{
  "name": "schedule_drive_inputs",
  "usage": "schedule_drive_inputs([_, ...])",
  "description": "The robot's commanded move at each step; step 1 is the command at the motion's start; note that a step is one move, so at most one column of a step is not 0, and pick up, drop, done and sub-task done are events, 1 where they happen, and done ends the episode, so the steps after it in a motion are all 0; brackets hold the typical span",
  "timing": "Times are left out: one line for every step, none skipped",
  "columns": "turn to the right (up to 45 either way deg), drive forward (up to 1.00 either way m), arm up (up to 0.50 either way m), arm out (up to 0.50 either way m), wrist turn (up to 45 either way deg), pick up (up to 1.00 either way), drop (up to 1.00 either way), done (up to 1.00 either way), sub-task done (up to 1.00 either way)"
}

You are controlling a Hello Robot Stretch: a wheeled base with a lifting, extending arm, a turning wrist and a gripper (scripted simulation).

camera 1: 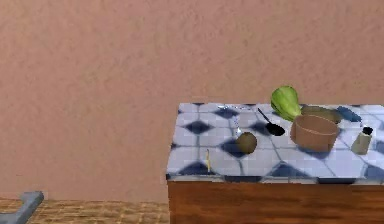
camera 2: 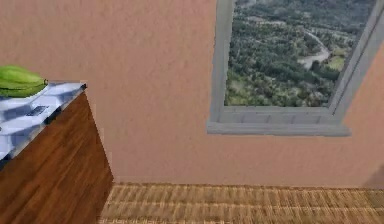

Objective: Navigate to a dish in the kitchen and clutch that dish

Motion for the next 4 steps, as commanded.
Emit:
schedule_drive_inputs([0.0, 0.35, 0.0, 0.0, 0.0, 0.0, 0.0, 0.0, 0.0])
schedule_drive_inputs([-36.0, 0.0, 0.0, 0.0, 0.0, 0.0, 0.0, 0.0, 0.0])
schedule_drive_inputs([0.0, 0.0, 0.5, 0.0, 0.0, 0.0, 0.0, 0.0, 0.0])
schedule_drive_inputs([0.0, 0.0, 0.38, 0.0, 0.0, 0.0, 0.0, 0.0, 0.0])
